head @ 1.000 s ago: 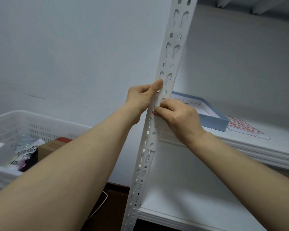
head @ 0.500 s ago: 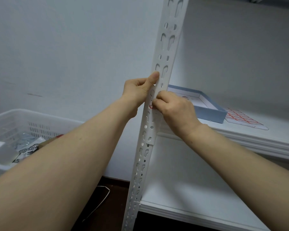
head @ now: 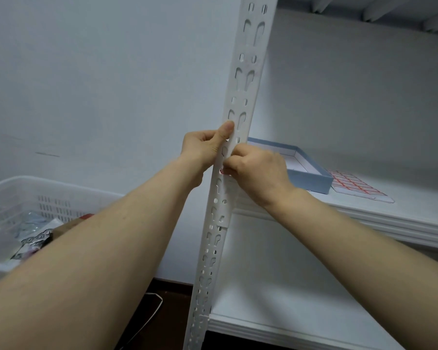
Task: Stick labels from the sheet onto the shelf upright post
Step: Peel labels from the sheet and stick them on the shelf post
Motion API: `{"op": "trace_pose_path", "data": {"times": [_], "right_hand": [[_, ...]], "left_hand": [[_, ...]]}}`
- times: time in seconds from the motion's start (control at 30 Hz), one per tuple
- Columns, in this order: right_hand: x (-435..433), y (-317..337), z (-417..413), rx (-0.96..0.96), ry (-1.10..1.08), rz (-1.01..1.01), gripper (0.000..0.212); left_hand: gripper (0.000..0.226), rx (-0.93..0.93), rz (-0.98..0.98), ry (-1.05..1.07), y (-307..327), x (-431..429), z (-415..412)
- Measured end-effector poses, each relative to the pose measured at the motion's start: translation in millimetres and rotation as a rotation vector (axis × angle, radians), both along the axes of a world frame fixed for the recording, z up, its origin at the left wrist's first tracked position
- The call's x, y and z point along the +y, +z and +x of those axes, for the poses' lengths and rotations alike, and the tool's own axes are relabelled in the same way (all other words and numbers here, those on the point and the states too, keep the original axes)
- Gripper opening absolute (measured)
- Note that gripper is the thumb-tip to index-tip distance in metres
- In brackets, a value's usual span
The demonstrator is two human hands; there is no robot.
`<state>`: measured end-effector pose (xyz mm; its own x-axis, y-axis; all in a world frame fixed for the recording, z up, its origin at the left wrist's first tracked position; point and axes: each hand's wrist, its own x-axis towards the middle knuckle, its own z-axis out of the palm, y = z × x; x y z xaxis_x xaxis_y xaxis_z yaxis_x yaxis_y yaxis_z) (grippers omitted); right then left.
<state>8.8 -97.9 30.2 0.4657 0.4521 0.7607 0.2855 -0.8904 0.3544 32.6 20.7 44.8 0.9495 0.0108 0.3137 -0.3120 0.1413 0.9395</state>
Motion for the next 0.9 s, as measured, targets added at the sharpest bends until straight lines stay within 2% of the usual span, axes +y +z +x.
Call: {"op": "trace_pose_path", "data": {"times": [0.1, 0.17, 0.27, 0.3, 0.37, 0.43, 0.5, 0.6, 0.7, 0.77, 0.9], "right_hand": [[5, 5, -6, -0.145, -0.072, -0.165, 0.027], [6, 9, -8, -0.263, -0.013, -0.262, 0.022], [8, 8, -4, -0.375, 0.098, -0.282, 0.012], [8, 8, -3, -0.369, 0.114, -0.288, 0.011], [9, 6, -2, -0.333, 0.126, -0.306, 0.022], [9, 6, 0, -0.325, 0.101, -0.311, 0.032], [9, 2, 2, -0.317, 0.055, -0.317, 0.034], [8, -2, 6, -0.381, 0.03, -0.334, 0.03], [7, -4, 10, -0.488, 0.049, -0.331, 0.015], [6, -5, 12, -0.535, 0.088, -0.305, 0.014], [3, -6, 17, -0.559, 0.089, -0.306, 0.016]], "left_hand": [[0.046, -0.006, 0.004, -0.005, 1, 0, -1], [0.046, -0.004, 0.008, -0.009, 0, 0, 0], [0.039, 0.003, 0.01, -0.025, -3, 1, 3], [0.031, 0.005, 0.0, -0.038, -3, 1, 3], [0.014, 0.016, -0.018, -0.062, -2, 2, 1], [0.024, 0.019, -0.017, -0.064, -2, 2, 1], [0.029, 0.023, -0.012, -0.066, -3, 4, 0], [0.031, 0.032, -0.016, -0.107, -3, 6, 0], [0.014, 0.045, -0.068, -0.17, -2, 8, -2], [0.007, 0.055, -0.116, -0.207, -2, 10, -5], [0.013, 0.057, -0.114, -0.211, -2, 12, -6]]}}
